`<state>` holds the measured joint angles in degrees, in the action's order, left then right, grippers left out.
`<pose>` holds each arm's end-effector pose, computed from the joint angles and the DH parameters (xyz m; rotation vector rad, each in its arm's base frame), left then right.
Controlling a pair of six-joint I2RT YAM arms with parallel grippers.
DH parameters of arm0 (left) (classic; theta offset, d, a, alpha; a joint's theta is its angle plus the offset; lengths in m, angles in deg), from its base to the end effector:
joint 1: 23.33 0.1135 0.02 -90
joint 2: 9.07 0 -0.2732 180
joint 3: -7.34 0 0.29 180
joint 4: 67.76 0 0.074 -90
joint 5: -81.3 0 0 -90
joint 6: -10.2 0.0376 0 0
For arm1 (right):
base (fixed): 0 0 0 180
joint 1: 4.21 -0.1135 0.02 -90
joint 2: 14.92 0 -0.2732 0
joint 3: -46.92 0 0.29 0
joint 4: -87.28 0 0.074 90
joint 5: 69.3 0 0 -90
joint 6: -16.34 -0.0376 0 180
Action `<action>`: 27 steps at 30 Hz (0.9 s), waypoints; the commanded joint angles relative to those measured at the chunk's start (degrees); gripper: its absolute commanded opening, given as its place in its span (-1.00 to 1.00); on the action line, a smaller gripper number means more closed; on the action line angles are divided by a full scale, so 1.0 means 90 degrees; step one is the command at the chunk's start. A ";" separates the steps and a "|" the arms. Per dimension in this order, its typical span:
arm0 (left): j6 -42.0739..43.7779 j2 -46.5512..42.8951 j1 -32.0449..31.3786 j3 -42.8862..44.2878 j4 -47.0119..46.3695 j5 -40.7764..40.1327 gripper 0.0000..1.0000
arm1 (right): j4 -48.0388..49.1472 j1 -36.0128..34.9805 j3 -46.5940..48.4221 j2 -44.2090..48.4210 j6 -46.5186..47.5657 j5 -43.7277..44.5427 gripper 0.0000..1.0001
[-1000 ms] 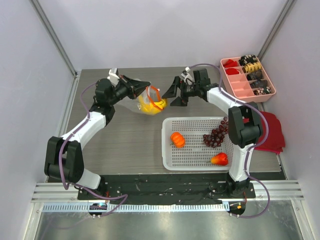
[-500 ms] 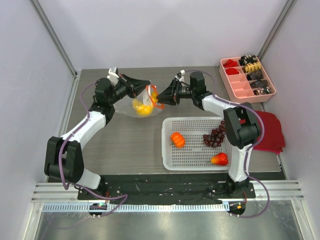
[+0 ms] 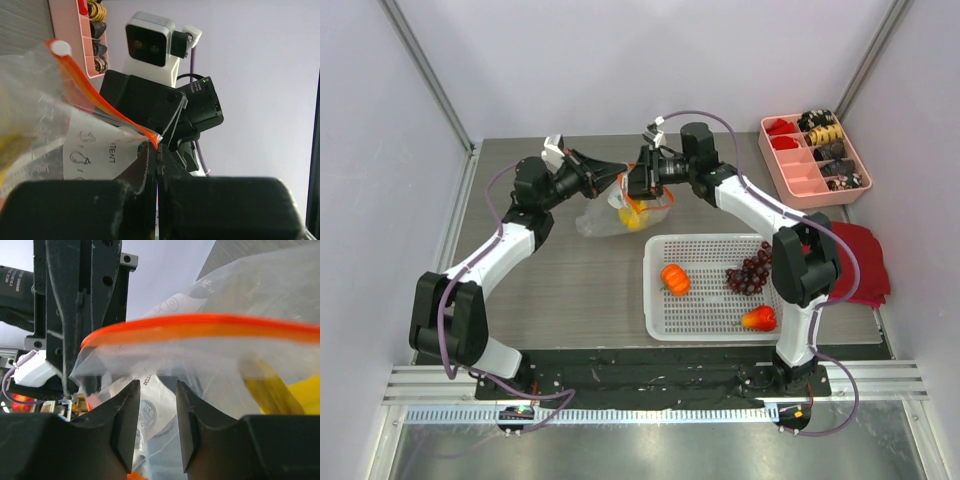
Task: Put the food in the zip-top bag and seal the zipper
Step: Place the fake fruit in the zipper food storage bag, then adjust the zipper food storage bag at the center of the board.
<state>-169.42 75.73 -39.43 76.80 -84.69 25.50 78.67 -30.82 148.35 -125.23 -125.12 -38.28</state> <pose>0.3592 -0.1257 0.3118 -0.6260 1.7968 -1.8239 0.4240 0.2485 0.2969 -0.3829 2.1495 1.8174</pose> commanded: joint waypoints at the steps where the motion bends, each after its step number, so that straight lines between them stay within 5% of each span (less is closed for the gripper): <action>1: -0.0042 -0.0222 0.0011 0.0123 -0.0631 0.0273 -0.99 | -0.1391 0.0494 0.0485 0.0751 0.1175 0.0117 -0.17; 7: -0.0061 -0.0281 0.0002 0.0015 -0.0680 0.0361 -0.99 | -0.4212 0.0847 0.0945 0.1326 0.3196 0.1860 0.10; 11: 0.0036 -0.0398 -0.0047 0.0025 -0.0553 0.0361 -0.99 | -0.4804 0.0838 0.0410 0.1475 0.3979 0.3084 0.43; 19: 0.0260 -0.0603 -0.0155 -0.0092 -0.0270 0.0439 -0.99 | -0.4678 0.0818 0.0163 0.0938 0.4048 0.2365 0.50; 22: 0.0571 -0.0690 -0.0155 -0.0111 0.0100 0.0488 -0.99 | -0.4521 0.0828 0.0378 0.0694 0.3775 0.1984 0.02; 23: 0.0738 -0.0739 -0.0145 -0.0102 0.0275 0.0536 -1.00 | -0.4482 0.0818 0.0408 0.0684 0.3678 0.1906 -0.45; 25: 0.1322 -0.0963 -0.0077 0.0044 0.1424 0.0556 -0.99 | -0.4404 0.0818 0.0544 0.0781 0.3677 0.1837 -0.95; 27: 0.2940 -0.1207 0.0011 0.0491 0.2702 0.0255 -1.00 | -0.4433 0.0828 0.0671 0.0907 0.3696 0.1866 -0.98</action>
<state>-161.86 70.44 -40.43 75.82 -77.34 28.64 36.47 -23.33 149.73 -120.24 -91.73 -19.00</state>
